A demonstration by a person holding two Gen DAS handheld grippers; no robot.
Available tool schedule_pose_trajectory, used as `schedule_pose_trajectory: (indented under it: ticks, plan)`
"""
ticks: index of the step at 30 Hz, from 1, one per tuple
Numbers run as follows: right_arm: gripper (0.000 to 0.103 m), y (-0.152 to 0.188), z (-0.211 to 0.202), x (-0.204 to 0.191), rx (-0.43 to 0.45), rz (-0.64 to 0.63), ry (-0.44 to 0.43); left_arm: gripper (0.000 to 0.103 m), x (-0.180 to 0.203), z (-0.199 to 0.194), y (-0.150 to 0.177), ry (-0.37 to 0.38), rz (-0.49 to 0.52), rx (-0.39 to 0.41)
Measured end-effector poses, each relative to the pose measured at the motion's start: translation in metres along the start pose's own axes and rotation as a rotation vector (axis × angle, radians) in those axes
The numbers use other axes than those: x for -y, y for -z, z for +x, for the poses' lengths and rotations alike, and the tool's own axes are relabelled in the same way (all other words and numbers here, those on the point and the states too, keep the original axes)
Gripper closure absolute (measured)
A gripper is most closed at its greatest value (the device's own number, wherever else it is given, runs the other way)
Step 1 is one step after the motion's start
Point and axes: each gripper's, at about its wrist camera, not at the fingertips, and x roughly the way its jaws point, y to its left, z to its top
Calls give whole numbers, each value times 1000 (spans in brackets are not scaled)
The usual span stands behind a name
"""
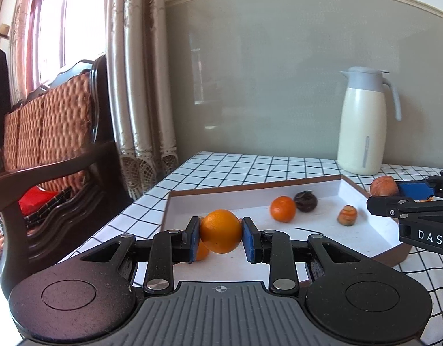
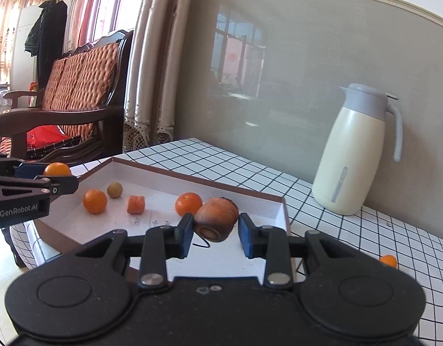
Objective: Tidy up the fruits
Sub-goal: 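Open both tools to drop the mandarin and chestnut into the tray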
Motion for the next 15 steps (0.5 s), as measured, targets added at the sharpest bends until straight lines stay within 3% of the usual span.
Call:
schedule_pose_trajectory:
  ticks: [15]
  plan:
    - [78, -14, 37, 1, -10, 11, 3, 72, -30, 36, -12, -53, -17, 10]
